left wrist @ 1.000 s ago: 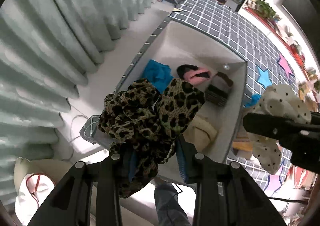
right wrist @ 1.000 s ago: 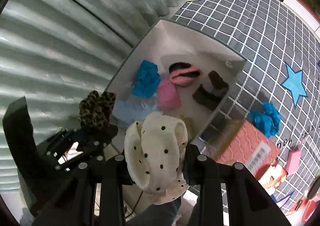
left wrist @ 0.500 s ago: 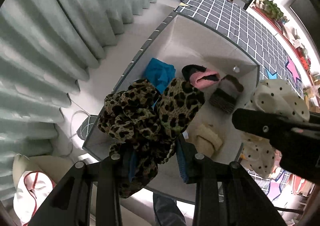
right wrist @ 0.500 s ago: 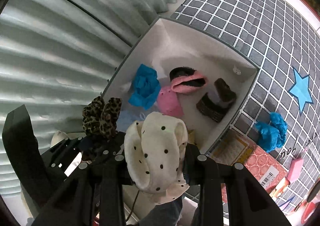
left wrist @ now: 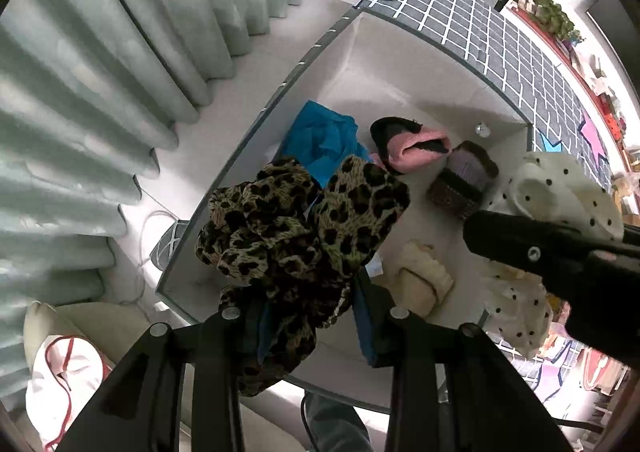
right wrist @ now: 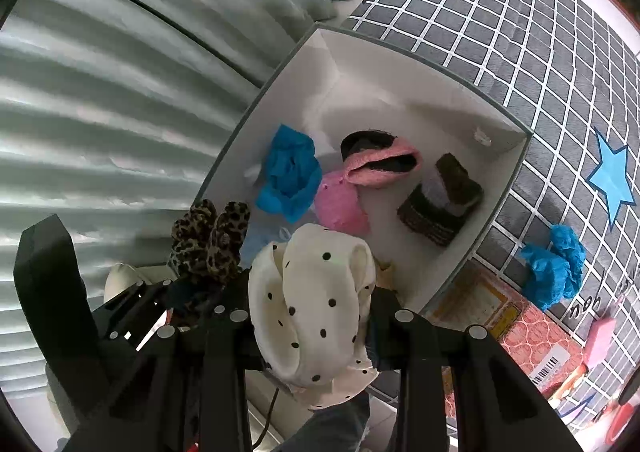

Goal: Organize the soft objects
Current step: 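Open both tools to drop the leopard-print and polka-dot scrunchies into the box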

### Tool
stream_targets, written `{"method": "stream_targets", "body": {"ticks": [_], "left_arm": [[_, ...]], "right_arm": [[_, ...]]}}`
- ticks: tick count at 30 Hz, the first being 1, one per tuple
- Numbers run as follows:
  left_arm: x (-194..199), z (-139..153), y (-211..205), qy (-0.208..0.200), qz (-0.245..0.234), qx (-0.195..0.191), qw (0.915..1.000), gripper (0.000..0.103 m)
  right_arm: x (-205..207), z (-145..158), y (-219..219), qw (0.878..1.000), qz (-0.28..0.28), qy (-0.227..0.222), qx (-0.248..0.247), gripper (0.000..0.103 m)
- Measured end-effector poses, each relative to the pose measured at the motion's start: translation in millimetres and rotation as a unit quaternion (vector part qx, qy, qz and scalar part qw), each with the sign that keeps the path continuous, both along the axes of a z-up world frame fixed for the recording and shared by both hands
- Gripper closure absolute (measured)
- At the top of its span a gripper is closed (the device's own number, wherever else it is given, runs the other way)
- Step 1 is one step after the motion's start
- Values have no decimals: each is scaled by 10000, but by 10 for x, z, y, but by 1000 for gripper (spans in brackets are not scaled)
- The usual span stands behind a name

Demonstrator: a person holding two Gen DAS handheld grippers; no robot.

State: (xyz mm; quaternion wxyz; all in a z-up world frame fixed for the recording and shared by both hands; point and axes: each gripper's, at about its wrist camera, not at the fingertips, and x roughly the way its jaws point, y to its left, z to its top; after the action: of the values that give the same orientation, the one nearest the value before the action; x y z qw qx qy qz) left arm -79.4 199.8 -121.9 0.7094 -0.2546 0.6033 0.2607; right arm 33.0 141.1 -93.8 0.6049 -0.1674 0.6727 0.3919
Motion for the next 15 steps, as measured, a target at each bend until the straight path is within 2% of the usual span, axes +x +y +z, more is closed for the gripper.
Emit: {"method": "stream_targets", "body": {"ticks": [15], "left_arm": [[-6, -87, -29, 125, -4, -51, 9999, 64]], "right_arm": [[11, -109, 50, 9999, -32, 143, -27, 69]]}}
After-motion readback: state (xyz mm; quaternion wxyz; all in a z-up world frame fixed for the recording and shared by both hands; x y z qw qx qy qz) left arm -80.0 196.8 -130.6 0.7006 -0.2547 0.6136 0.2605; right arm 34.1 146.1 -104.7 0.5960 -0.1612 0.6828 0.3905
